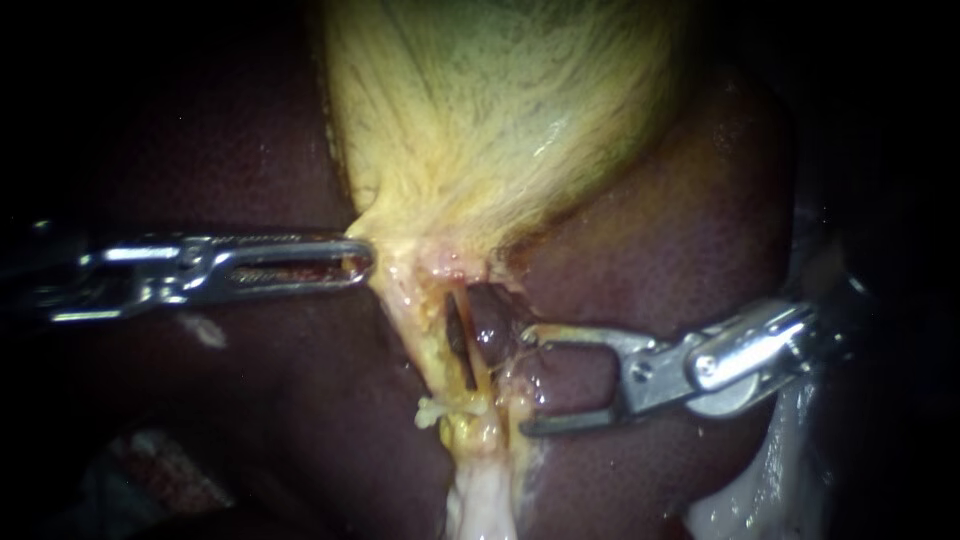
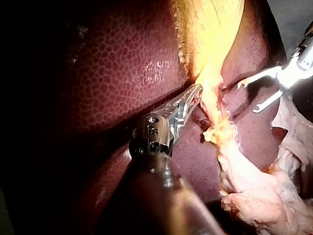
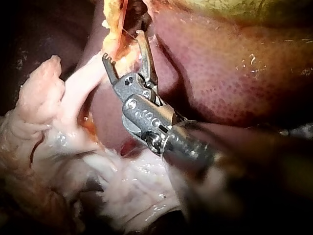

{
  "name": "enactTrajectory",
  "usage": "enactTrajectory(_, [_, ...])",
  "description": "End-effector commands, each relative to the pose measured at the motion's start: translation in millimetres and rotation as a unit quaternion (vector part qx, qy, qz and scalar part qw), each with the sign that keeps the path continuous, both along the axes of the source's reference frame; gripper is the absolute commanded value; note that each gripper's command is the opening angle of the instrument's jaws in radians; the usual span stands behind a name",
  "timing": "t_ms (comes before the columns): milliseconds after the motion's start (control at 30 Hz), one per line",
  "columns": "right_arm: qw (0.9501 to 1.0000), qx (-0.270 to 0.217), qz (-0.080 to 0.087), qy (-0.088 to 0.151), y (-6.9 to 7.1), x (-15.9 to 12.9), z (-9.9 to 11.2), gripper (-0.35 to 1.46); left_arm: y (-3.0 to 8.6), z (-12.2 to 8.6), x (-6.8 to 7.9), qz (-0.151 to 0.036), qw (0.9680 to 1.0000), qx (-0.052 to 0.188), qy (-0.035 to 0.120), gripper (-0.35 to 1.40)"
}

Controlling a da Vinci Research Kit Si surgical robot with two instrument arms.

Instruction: Going back first clip left tube

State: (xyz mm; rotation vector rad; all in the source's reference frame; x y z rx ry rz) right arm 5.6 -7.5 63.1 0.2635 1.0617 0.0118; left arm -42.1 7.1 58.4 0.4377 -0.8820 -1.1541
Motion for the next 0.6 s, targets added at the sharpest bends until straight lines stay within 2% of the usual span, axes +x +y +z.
enactTrajectory(33, [1.0000, -0.002, 0.002, 0.001, 0.3, -0.3, -0.3, 0.60, 0.0, 0.1, 0.0, -0.001, 1.0000, 0.000, 0.000, -0.35])
enactTrajectory(267, [0.9998, -0.014, 0.001, 0.010, 1.4, -1.7, -1.7, 0.60, 0.2, 0.5, 0.0, -0.001, 1.0000, 0.000, 0.001, -0.35])
enactTrajectory(467, [0.9998, -0.016, 0.000, 0.014, 1.5, -2.4, -2.2, 0.60, -0.1, 1.2, -0.5, -0.002, 1.0000, -0.002, 0.002, -0.35])
enactTrajectory(600, [0.9998, -0.015, 0.001, 0.015, 1.7, -2.6, -2.4, 0.60, -0.5, 2.4, -1.3, -0.002, 1.0000, -0.004, 0.006, -0.35])
